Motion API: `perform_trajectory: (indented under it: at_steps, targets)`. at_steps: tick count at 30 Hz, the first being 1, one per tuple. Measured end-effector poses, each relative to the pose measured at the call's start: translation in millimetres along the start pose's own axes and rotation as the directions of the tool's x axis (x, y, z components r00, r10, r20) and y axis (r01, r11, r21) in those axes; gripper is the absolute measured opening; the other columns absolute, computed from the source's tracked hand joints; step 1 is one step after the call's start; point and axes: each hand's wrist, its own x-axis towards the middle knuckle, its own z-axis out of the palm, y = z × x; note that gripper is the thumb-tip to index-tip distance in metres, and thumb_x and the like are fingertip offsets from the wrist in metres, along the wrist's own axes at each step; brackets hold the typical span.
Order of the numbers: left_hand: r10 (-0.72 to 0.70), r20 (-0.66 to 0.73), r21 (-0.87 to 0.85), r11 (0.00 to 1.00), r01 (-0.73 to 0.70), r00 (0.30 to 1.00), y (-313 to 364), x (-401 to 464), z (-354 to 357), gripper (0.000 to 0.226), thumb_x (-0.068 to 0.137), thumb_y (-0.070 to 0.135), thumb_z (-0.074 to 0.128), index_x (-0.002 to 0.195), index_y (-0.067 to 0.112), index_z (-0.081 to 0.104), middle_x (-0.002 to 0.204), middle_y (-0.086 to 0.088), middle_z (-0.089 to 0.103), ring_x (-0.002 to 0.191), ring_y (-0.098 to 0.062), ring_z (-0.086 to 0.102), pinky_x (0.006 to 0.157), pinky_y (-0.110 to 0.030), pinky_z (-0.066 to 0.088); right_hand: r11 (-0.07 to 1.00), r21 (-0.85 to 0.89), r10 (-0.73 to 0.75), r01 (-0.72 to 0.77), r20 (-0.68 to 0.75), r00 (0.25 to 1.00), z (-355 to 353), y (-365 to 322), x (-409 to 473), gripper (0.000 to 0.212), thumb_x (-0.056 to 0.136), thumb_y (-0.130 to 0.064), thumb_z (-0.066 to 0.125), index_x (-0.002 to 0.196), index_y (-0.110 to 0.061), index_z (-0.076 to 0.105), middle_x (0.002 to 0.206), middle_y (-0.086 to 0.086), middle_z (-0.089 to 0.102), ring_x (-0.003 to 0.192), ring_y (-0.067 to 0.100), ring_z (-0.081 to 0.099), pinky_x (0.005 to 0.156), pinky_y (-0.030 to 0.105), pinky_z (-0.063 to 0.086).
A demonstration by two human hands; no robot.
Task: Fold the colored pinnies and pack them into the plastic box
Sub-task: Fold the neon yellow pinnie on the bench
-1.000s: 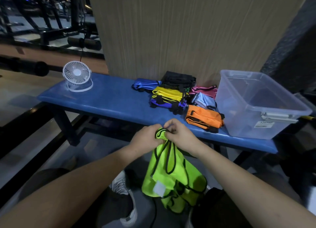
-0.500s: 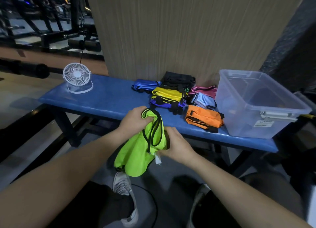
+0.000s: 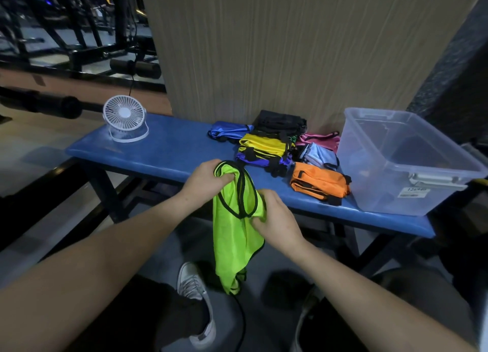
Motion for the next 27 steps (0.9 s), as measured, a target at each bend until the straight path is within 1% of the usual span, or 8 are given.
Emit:
perform_trajectory:
  at_steps: [5,8,12,15,18,20,23,27]
  targets:
    - [-0.018,0.063,0.074,0.997,0.013,0.998,-19.8,-3.9,4.0,0.020,0.089,0.032,0.070,0.100,0.016,0.066,0.096,0.002,0.071,0.094,-0.020,0.067,0.087,-0.037,0.053,1.000,0.012,0.012,-0.010,-0.152,0.988,-16.5,-0.3,5.0,0.010,0.090,-0.010,0.057,0.100,-0.011,0.061,0.077,0.004,0.062,0.075,0.028,0.057,0.066,0.039,0.046]
    - [-0.047,0.135,0.143,0.989,0.027,0.990,-33.7,-14.1,15.4,0.029,0.088,0.032,0.072,0.111,0.017,0.063,0.107,0.002,0.070,0.102,-0.019,0.065,0.093,-0.038,0.051,0.998,0.061,0.028,-0.015,-0.217,0.976,-23.9,-0.8,11.4,0.012,0.095,-0.012,0.054,0.085,-0.009,0.061,0.059,0.000,0.049,0.059,0.023,0.047,0.058,0.039,0.037]
    - [0.102,0.062,0.164,0.980,-0.111,0.993,-37.5,-30.4,34.9,0.033,0.084,0.019,0.072,0.113,0.017,0.057,0.111,0.001,0.055,0.107,-0.019,0.054,0.101,-0.040,0.044,0.988,0.152,0.046,-0.018,-0.180,0.983,-31.8,-10.0,19.2,0.014,0.095,-0.009,0.054,0.089,-0.016,0.065,0.069,0.005,0.062,0.063,0.021,0.055,0.062,0.035,0.039]
    - [0.161,-0.030,0.006,0.987,-0.161,0.986,-17.8,-41.5,38.0,0.012,0.088,0.020,0.067,0.089,0.023,0.055,0.078,-0.004,0.055,0.071,-0.012,0.050,0.073,-0.041,0.047,0.984,0.178,0.042,-0.013,-0.157,0.987,-33.1,-16.1,19.5,0.017,0.094,-0.007,0.054,0.089,-0.019,0.066,0.074,0.001,0.065,0.069,0.019,0.057,0.068,0.034,0.041]
    - [0.165,0.071,-0.152,0.977,-0.153,0.984,4.0,-53.7,38.9,0.022,0.092,0.029,0.066,0.075,0.019,0.057,0.058,-0.001,0.051,0.053,-0.011,0.046,0.055,-0.037,0.041,0.976,0.209,0.085,-0.059,-0.119,0.989,-34.1,-20.4,21.7,0.015,0.091,-0.008,0.054,0.083,-0.013,0.065,0.074,0.004,0.065,0.071,0.020,0.058,0.069,0.037,0.044]
    - [0.132,0.168,-0.211,0.973,-0.095,0.977,9.6,-58.0,41.4,0.019,0.089,0.033,0.070,0.082,0.018,0.061,0.064,0.002,0.059,0.054,-0.015,0.058,0.053,-0.030,0.042,0.970,0.227,0.108,-0.090,-0.072,0.991,-35.0,-24.2,22.8,0.013,0.089,-0.011,0.054,0.079,-0.012,0.063,0.072,0.008,0.065,0.071,0.024,0.060,0.069,0.042,0.047]
    - [0.100,0.268,-0.263,0.964,-0.028,0.958,14.9,-57.7,42.2,0.037,0.077,0.044,0.071,0.102,0.018,0.062,0.089,0.000,0.068,0.067,-0.017,0.069,0.056,-0.029,0.052,0.943,0.303,0.149,-0.135,-0.023,0.989,-37.4,-32.0,22.1,0.011,0.090,-0.017,0.055,0.080,-0.018,0.061,0.077,0.005,0.069,0.075,0.023,0.064,0.068,0.041,0.050]
    - [0.098,0.285,-0.387,0.922,0.021,0.954,23.3,-56.0,44.6,0.028,0.088,0.012,0.074,0.111,0.013,0.058,0.099,-0.004,0.060,0.063,-0.003,0.059,0.066,-0.028,0.054,0.895,0.411,0.180,-0.172,0.020,0.984,-45.6,-41.8,21.2,0.013,0.094,-0.017,0.056,0.081,-0.021,0.056,0.072,-0.007,0.065,0.058,0.000,0.054,0.055,0.023,0.040]
